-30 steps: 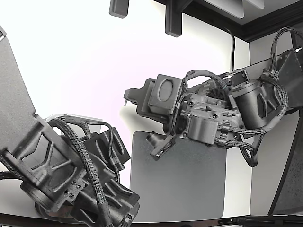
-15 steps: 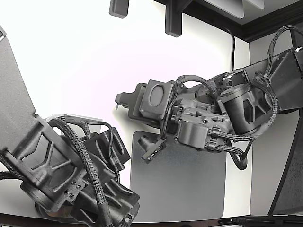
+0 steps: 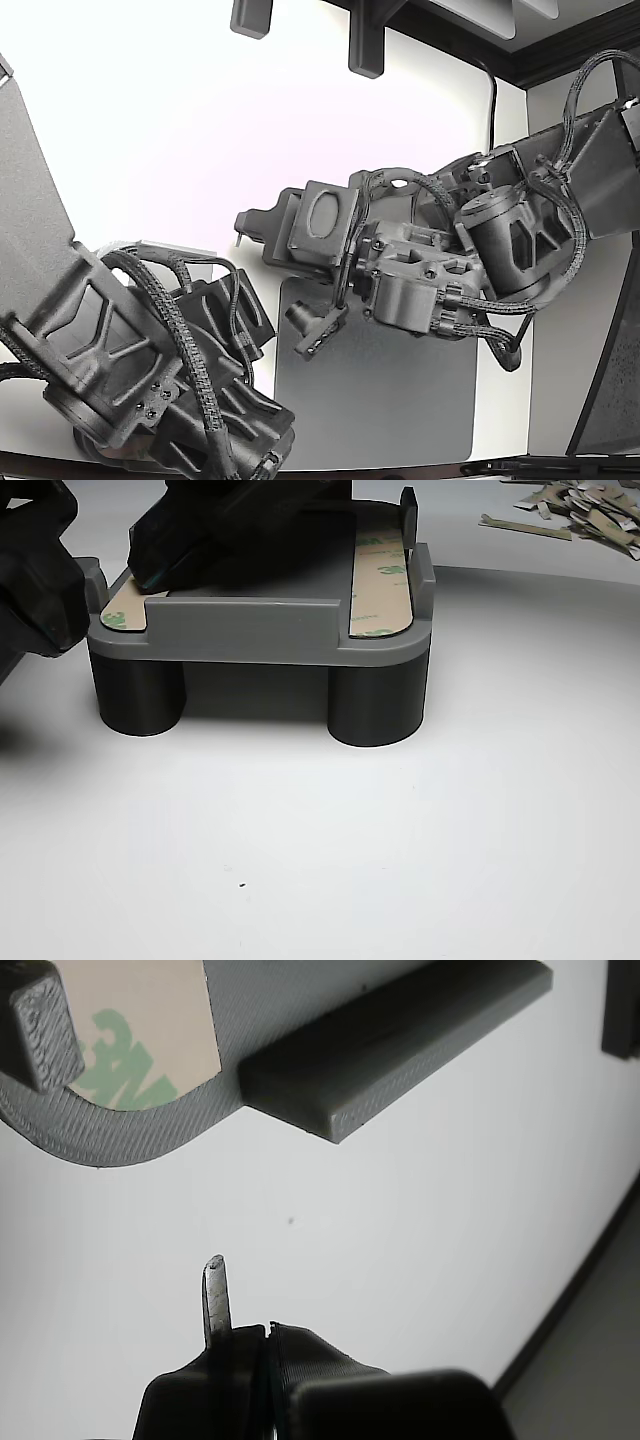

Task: Peel off protective film from adhesive tape.

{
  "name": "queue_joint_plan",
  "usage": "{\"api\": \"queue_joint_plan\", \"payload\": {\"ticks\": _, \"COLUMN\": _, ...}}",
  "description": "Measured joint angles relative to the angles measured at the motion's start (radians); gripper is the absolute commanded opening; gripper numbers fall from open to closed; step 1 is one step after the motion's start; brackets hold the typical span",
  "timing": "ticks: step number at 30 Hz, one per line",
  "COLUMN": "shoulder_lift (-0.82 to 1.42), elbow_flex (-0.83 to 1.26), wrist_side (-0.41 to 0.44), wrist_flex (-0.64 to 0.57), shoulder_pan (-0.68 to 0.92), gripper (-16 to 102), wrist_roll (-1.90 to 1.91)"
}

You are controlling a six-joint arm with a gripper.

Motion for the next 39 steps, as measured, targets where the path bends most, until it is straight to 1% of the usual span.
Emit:
{"api": "queue_joint_plan", "payload": {"ticks": 10, "shoulder_lift": -0.037, "elbow_flex": -0.017, "wrist_side": -0.021, "wrist_flex": -0.006, "shoulder_pan": 0.003, "gripper": -11, "wrist_roll": 0.031}}
{"api": "queue_joint_plan", "payload": {"ticks": 18, "shoulder_lift": -0.100, "elbow_flex": -0.066, "wrist_side": -0.012, "wrist_flex": 0.006, "shoulder_pan": 0.028, "gripper": -11, "wrist_roll": 0.060}}
{"api": "queue_joint_plan", "payload": {"ticks": 22, "shoulder_lift": -0.127, "elbow_flex": -0.086, "wrist_side": -0.012, "wrist_flex": 0.032, "shoulder_pan": 0.032, "gripper": -11, "wrist_roll": 0.080}}
{"api": "queue_joint_plan", "payload": {"ticks": 39, "shoulder_lift": -0.158, "elbow_flex": -0.098, "wrist_side": -0.005, "wrist_flex": 0.032, "shoulder_pan": 0.043, "gripper": -11, "wrist_roll": 0.083}}
